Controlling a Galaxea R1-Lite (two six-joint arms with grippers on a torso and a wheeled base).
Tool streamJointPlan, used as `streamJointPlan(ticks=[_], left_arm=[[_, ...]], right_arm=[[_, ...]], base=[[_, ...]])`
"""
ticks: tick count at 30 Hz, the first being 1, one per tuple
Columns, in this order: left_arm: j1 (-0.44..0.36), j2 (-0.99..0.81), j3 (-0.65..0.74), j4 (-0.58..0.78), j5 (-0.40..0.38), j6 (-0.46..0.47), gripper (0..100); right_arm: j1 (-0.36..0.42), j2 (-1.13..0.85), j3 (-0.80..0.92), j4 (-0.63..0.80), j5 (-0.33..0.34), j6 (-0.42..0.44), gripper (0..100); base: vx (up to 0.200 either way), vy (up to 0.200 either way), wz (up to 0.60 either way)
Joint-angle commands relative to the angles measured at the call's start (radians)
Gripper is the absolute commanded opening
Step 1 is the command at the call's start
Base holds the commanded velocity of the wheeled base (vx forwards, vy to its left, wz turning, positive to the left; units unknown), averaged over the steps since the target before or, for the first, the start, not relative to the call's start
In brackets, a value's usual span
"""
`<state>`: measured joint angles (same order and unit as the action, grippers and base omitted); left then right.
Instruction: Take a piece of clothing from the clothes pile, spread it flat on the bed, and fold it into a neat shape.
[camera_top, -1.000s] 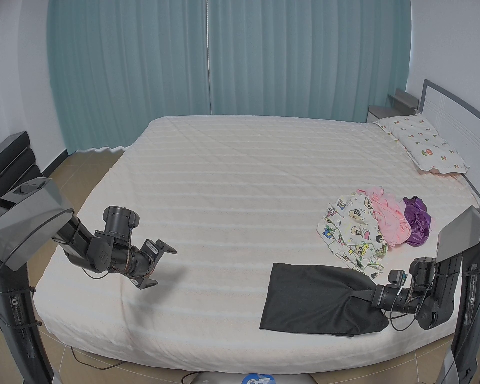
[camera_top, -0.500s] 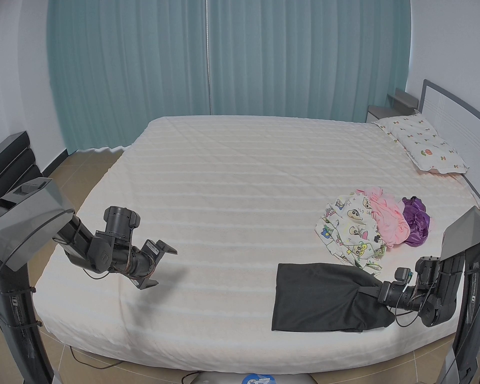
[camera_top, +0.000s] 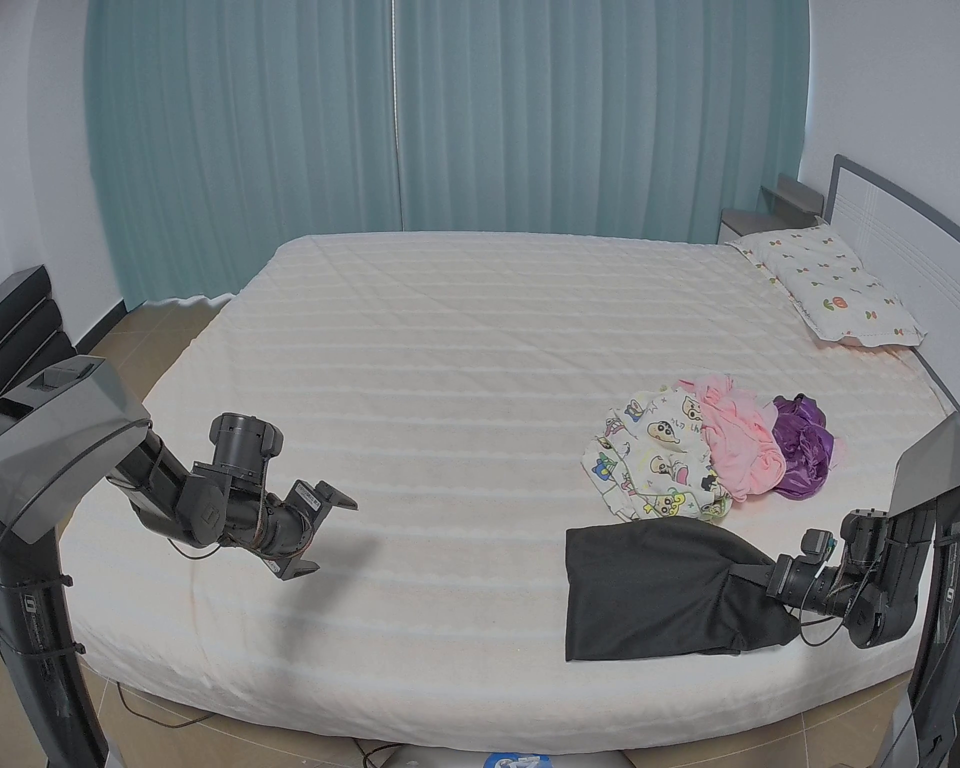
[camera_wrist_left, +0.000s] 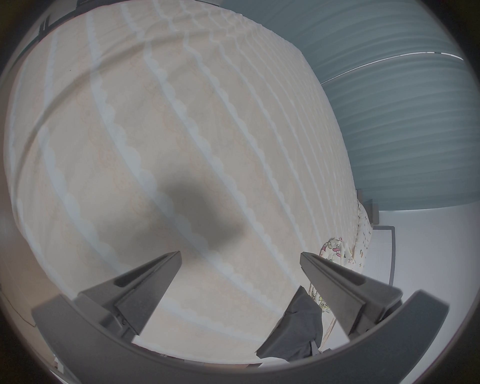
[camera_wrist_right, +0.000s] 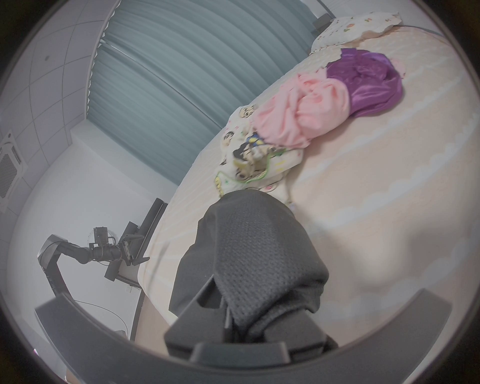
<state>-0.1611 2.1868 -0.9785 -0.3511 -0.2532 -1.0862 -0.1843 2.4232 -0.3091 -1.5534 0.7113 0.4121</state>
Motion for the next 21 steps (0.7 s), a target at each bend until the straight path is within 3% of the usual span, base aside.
streamJointPlan(ticks=[1, 13, 19, 21], left_arm=[[0.000, 0.001, 0.000, 0.000, 0.000, -0.001, 100], [0.000, 0.001, 0.000, 0.000, 0.000, 0.000, 100], [0.000, 0.002, 0.000, 0.001, 0.000, 0.005, 100], [0.000, 0.002, -0.002, 0.000, 0.000, 0.005, 100]], right_arm=[[-0.012, -0.009, 0.012, -0.008, 0.000, 0.001, 0], [-0.026, 0.005, 0.008, -0.008, 0.000, -0.001, 0], [-0.021, 0.010, 0.008, -0.008, 0.000, -0.001, 0], [-0.020, 0.011, 0.008, -0.008, -0.001, -0.001, 0]], base=[[0.000, -0.200, 0.00], [0.000, -0.200, 0.00], [0.000, 0.000, 0.00], [-0.200, 0.000, 0.00]])
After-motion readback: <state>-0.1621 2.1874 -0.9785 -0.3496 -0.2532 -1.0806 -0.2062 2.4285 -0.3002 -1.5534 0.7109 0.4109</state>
